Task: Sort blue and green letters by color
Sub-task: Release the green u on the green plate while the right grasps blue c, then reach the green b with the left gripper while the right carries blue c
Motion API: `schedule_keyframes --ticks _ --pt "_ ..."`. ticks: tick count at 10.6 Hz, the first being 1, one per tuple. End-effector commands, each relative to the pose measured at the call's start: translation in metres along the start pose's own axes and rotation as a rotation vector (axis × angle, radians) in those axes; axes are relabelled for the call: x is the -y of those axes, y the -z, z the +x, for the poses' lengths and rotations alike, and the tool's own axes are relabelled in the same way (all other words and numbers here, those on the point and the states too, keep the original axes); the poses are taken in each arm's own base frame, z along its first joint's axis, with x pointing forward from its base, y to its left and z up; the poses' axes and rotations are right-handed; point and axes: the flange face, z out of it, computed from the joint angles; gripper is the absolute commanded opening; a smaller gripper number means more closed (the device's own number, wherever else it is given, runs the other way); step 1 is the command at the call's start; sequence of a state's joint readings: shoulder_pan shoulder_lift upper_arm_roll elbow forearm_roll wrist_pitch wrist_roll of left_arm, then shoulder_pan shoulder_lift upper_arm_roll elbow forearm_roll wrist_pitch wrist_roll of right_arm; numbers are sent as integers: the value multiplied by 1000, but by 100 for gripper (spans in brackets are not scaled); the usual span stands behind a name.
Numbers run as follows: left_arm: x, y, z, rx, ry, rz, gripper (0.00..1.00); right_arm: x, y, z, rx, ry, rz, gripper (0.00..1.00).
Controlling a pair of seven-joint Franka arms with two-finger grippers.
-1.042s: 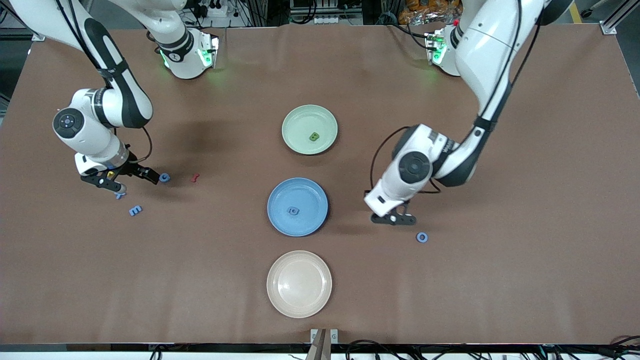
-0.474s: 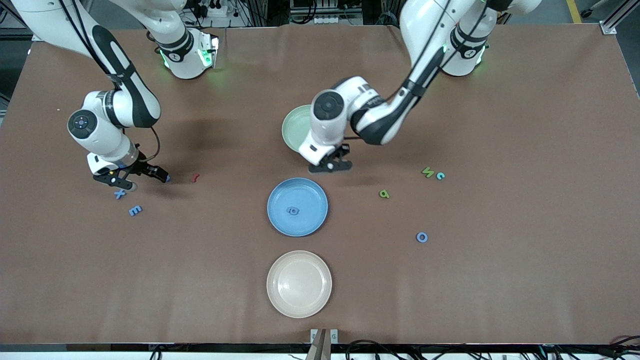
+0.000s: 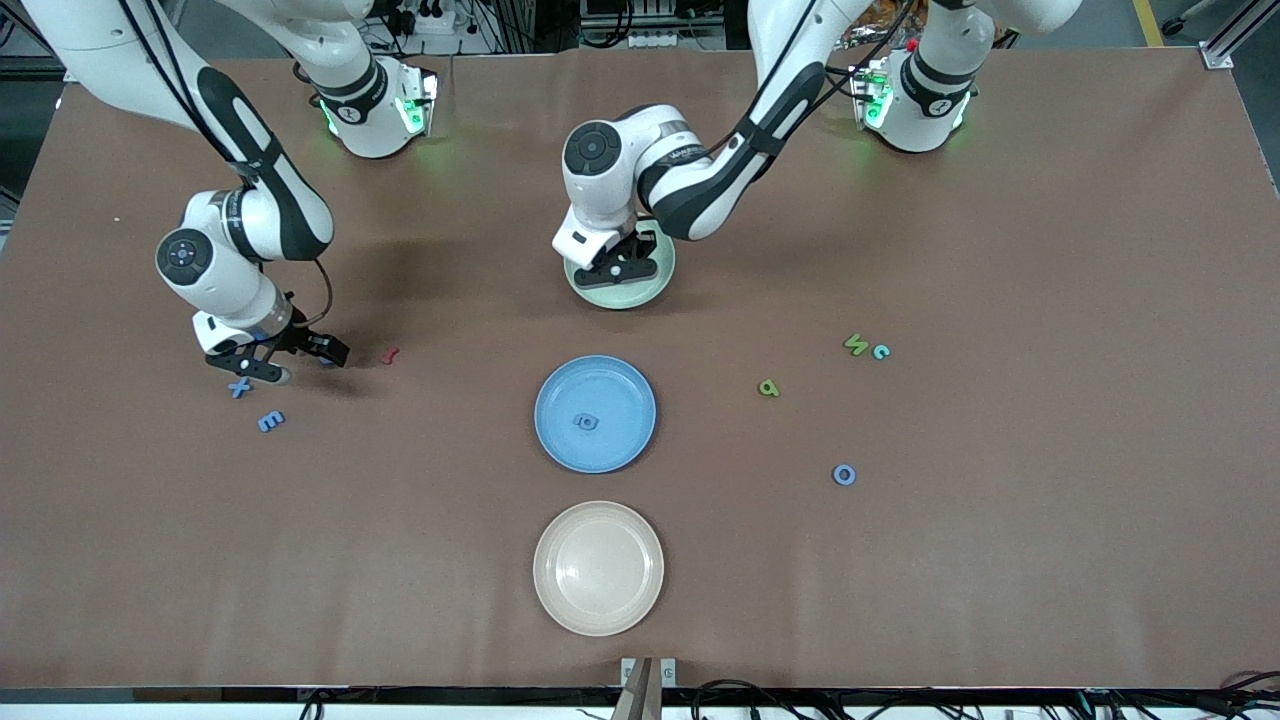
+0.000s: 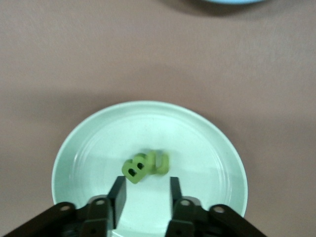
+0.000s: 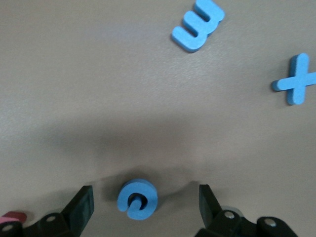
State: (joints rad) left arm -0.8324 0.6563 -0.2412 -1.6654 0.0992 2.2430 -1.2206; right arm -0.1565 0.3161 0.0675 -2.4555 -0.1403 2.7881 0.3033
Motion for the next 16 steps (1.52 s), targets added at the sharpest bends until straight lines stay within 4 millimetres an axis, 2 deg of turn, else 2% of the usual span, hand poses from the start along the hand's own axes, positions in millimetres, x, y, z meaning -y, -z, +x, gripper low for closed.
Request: schedule_keyframes --ticks 1,2,3,4,6,7,8,9,10,11,12,14,15,16 --pt "4 5 11 -14 19 1 100 10 0 -5 -6 17 -1 67" --pt "16 15 40 -30 43 -10 100 10 -1 -5 -5 22 -2 50" --pt "36 25 79 -34 78 -24 100 10 -1 -5 -5 26 -3 41" --pt "52 36 106 -44 53 -36 100 10 -1 -5 -4 27 -4 31" --pt "94 38 160 -36 73 -39 100 8 -3 -5 2 23 -6 15" --pt "116 35 185 -31 118 -36 100 6 -1 -4 2 23 -7 13" --pt "139 31 207 -24 167 -31 100 6 7 1 6 27 -14 10" --pt "156 28 223 -17 220 -31 94 5 30 13 10 24 -28 8" --pt "166 18 231 -2 262 -22 90 8 56 22 29 11 -44 7" --pt "171 8 235 8 307 -11 87 23 71 30 28 18 -45 7" --pt "179 1 241 14 325 -3 86 51 81 35 16 -14 -3 7" --pt "201 -4 254 24 358 3 83 127 101 44 -3 -146 104 10" --pt "203 -11 251 31 359 9 82 153 110 56 -24 -207 127 10" --pt "208 -17 250 34 359 13 81 189 114 59 -33 -233 147 10"
